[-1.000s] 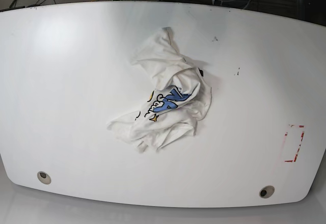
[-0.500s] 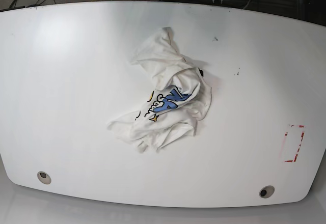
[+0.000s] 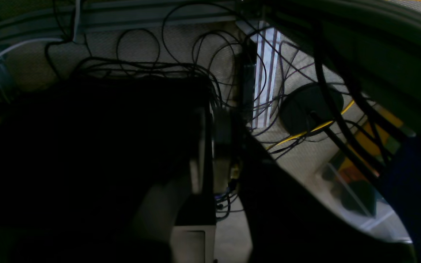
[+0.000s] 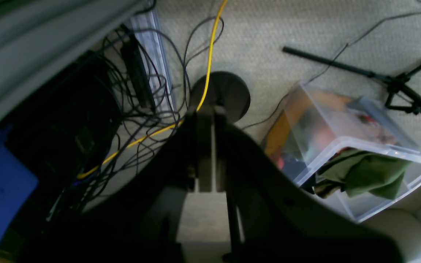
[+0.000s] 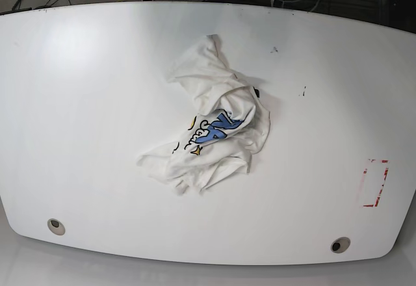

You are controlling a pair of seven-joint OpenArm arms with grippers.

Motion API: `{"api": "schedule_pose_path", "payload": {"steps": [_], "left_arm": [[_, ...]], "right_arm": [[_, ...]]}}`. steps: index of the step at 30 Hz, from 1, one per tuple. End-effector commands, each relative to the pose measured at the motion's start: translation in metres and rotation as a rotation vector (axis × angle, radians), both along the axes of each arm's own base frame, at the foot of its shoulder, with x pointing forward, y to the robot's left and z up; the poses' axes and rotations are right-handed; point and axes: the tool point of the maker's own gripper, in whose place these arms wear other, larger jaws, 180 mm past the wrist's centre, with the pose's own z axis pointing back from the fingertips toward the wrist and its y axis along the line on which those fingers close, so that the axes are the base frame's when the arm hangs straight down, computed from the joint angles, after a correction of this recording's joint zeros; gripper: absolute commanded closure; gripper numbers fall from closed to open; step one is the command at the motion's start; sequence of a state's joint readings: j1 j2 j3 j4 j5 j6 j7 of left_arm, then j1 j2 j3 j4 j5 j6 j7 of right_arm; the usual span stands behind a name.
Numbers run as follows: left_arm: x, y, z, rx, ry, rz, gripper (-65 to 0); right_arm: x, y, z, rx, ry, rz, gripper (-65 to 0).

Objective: Layout the t-shirt on the table in an organized manner, then fold the t-shirt properly

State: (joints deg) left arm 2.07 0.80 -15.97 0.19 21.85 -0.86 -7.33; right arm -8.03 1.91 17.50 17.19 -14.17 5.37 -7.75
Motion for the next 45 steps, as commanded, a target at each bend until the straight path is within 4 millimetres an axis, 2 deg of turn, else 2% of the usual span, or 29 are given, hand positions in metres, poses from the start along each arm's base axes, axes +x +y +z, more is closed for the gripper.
{"api": "schedule_pose_path", "payload": {"steps": [1,15,16,19,37,45], "left_arm": [[-0.002,-0.003,0.000,-0.002,0.000,-0.001,-3.3],[-0.001,-0.001,0.000,0.001,0.000,-0.003,-3.1],[-0.002,0.003,0.000,0.007,-0.002,0.007,-3.5],[-0.002,0.003,0.000,0.007,-0.002,0.007,-3.5],[-0.002,0.005,0.000,0.010,-0.002,0.004,-3.5],[-0.011,0.005,0.000,0.011,0.010,0.001,-5.6]], "right_arm": [[-0.003,-0.004,0.000,-0.007,0.004,0.003,-0.7],[0.004,-0.003,0.000,-0.004,-0.008,0.002,-0.5],[-0.005,0.013,0.000,0.022,0.019,0.006,-0.9],[-0.004,0.022,-0.001,0.036,0.018,0.007,-0.9],[-0.004,0.022,-0.001,0.036,0.018,0.010,-0.9],[-0.004,0.022,-0.001,0.036,0.018,0.011,-1.1]]}}
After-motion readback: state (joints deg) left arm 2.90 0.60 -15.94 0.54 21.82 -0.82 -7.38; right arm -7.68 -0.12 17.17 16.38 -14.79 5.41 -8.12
